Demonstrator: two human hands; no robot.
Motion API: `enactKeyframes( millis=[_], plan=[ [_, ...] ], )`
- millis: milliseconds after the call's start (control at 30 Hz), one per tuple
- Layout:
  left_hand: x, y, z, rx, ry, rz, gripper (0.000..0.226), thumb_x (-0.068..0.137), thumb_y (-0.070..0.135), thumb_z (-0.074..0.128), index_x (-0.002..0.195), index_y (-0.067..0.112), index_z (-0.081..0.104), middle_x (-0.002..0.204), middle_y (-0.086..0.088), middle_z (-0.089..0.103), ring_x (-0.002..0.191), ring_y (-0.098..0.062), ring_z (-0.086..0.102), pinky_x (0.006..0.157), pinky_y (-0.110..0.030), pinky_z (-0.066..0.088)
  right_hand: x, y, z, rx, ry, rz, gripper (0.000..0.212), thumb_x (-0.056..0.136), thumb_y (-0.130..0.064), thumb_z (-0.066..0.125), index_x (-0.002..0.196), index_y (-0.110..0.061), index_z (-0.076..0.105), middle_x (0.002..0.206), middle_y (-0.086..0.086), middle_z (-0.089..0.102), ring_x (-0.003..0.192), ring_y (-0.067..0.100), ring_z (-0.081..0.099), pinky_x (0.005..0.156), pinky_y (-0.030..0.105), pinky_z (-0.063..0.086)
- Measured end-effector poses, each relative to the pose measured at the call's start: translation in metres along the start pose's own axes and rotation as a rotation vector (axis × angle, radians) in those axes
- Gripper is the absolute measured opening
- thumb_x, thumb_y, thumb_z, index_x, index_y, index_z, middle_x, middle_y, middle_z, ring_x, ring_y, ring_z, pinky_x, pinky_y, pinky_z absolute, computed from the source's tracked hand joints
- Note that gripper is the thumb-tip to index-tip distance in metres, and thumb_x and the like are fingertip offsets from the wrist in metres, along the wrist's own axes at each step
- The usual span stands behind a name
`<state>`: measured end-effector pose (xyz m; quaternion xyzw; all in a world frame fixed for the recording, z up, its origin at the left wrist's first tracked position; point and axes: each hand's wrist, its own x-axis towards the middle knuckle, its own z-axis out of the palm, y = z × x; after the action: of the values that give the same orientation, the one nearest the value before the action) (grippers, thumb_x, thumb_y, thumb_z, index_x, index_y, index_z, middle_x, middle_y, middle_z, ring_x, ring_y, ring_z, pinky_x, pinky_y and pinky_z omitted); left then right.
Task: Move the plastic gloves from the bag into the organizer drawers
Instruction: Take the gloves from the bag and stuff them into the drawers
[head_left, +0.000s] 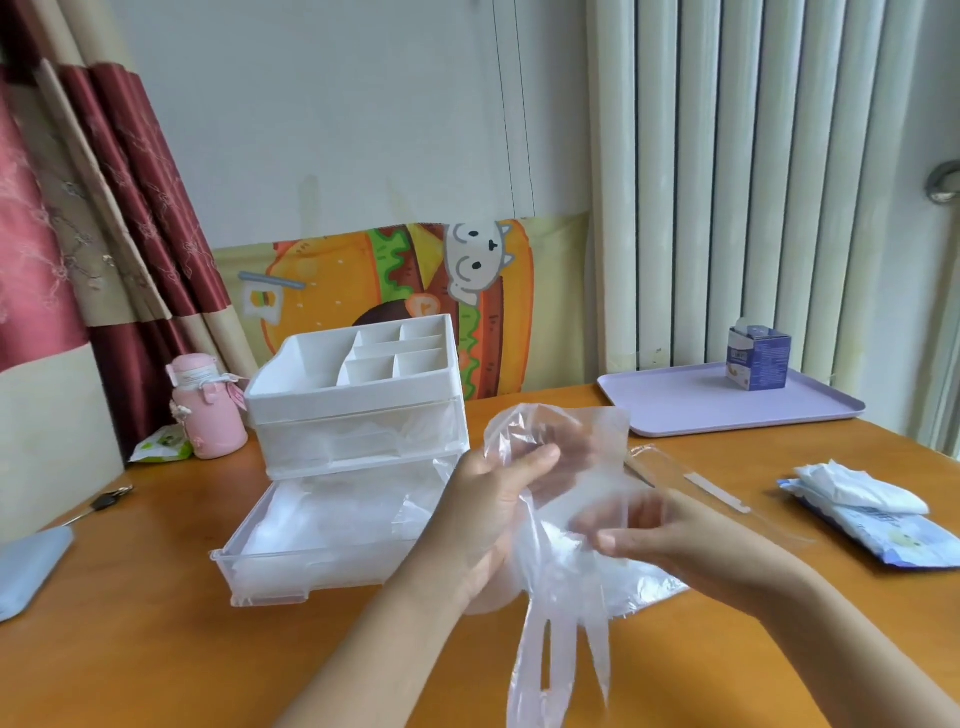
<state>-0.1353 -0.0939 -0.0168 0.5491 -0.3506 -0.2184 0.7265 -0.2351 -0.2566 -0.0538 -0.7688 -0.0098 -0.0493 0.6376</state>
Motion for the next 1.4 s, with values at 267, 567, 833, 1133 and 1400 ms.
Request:
enactKeyframes(
  millis=[267, 567, 833, 1133, 1400],
  plan=[
    [0.003, 0.028, -0.06, -0.05, -0.057, -0.094, 0.061, 0.065, 0.025, 0.086, 0.119, 0.008, 0.063, 0.115, -0.013, 0.069, 0.109, -0.027, 0.065, 0.098, -0.031, 0.05, -0.007, -0.022, 0.013, 0.116, 0.079, -0.029, 0.018, 0.076, -0.017, 0.073, 0.081, -0.003, 0.062, 0.075, 0.01, 0.062, 0.077, 0.02, 0.063, 0.076, 0.02, 0.049],
    [-0.002, 0.044, -0.099, 0.294, -0.364, -0.188, 0.099, 0.052, 0.059, 0.085, 0.135, 0.016, 0.05, 0.129, 0.001, 0.063, 0.123, -0.013, 0.057, 0.102, -0.026, 0.044, 0.001, -0.054, 0.028, -0.088, 0.012, -0.037, 0.015, 0.08, -0.024, 0.067, 0.089, -0.015, 0.075, 0.077, 0.001, 0.064, 0.071, 0.017, 0.059, 0.082, 0.026, 0.048],
    [0.004, 0.058, -0.115, 0.19, 0.046, -0.031, 0.008, 0.063, 0.019, 0.074, 0.069, 0.013, 0.072, 0.073, -0.006, 0.072, 0.063, -0.016, 0.068, 0.062, -0.021, 0.056, 0.032, -0.082, 0.041, -0.221, 0.089, -0.031, 0.026, 0.077, -0.033, 0.078, 0.089, -0.011, 0.073, 0.075, 0.004, 0.061, 0.068, 0.016, 0.058, 0.076, 0.024, 0.049],
    [0.005, 0.077, -0.198, 0.716, 0.065, -0.23, 0.007, 0.085, 0.009, 0.07, 0.08, 0.004, 0.07, 0.064, -0.002, 0.07, 0.053, -0.006, 0.062, 0.049, -0.015, 0.045, 0.088, -0.099, 0.083, -0.586, 0.326, 0.078, 0.015, 0.076, -0.039, 0.076, 0.065, -0.03, 0.073, 0.058, -0.01, 0.066, 0.057, 0.006, 0.054, 0.059, 0.02, 0.039],
    [0.014, 0.064, -0.22, 1.194, 0.041, -0.449, 0.035, 0.088, 0.028, 0.067, 0.066, 0.002, 0.061, 0.052, -0.005, 0.063, 0.041, -0.013, 0.053, 0.043, -0.014, 0.037, 0.132, -0.096, 0.111, -0.861, 0.447, 0.271, 0.028, 0.074, -0.034, 0.079, 0.056, -0.018, 0.066, 0.045, -0.009, 0.056, 0.042, 0.003, 0.05, 0.041, 0.013, 0.035]
  ],
)
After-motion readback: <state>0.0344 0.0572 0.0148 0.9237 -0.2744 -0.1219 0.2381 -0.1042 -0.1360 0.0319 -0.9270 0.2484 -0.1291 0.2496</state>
